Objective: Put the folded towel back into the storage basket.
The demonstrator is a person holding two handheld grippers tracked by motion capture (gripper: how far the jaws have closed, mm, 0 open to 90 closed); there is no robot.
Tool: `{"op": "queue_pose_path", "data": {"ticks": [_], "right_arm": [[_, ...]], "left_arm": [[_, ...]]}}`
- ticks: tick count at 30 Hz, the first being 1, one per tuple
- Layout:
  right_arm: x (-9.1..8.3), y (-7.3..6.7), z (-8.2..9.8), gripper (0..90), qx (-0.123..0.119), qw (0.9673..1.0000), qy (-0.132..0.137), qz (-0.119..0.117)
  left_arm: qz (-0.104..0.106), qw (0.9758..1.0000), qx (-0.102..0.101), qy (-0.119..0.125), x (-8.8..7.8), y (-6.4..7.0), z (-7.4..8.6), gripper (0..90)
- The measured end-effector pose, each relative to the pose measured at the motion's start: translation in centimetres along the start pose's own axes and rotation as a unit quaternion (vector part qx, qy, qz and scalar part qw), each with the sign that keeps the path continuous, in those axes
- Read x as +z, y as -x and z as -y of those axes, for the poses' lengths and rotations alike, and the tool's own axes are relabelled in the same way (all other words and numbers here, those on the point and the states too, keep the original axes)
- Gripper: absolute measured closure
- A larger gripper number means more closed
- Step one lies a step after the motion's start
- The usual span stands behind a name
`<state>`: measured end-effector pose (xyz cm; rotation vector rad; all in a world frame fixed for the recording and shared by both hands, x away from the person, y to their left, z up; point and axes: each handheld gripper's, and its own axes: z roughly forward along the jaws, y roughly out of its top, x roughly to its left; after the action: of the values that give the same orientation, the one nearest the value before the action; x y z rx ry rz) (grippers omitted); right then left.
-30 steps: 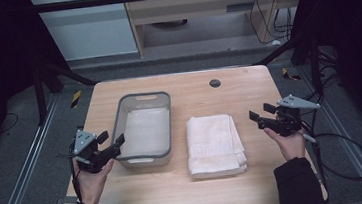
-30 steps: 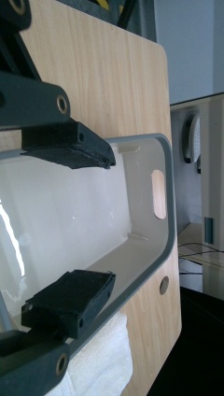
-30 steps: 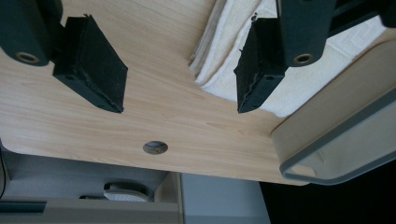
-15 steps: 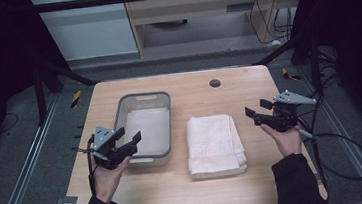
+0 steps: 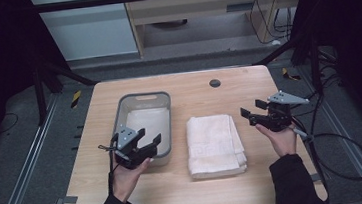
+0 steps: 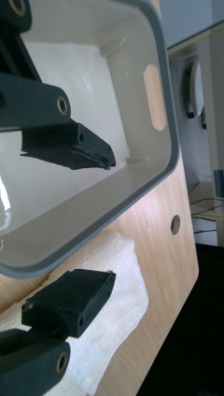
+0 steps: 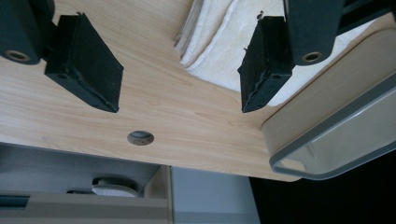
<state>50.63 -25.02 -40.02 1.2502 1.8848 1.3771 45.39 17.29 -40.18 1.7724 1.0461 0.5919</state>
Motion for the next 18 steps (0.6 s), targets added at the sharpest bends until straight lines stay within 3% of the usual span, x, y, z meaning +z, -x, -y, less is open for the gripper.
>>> {"op": "queue_pose_path", "data": {"ticks": [6, 18], "right_arm": [[0.5, 0.0, 0.0, 29.2, 0.014, 0.9999, 0.002, -0.008], [1.4, -0.1, 0.4, 27.8, 0.007, 0.9997, -0.022, -0.013]], "left_arm": [[0.014, 0.9999, 0.0, -0.007, 0.6, 0.9, 0.4, 37.4], [0.033, 0.9992, 0.005, -0.022, 1.8, 2.9, 0.9, 38.0]]}}
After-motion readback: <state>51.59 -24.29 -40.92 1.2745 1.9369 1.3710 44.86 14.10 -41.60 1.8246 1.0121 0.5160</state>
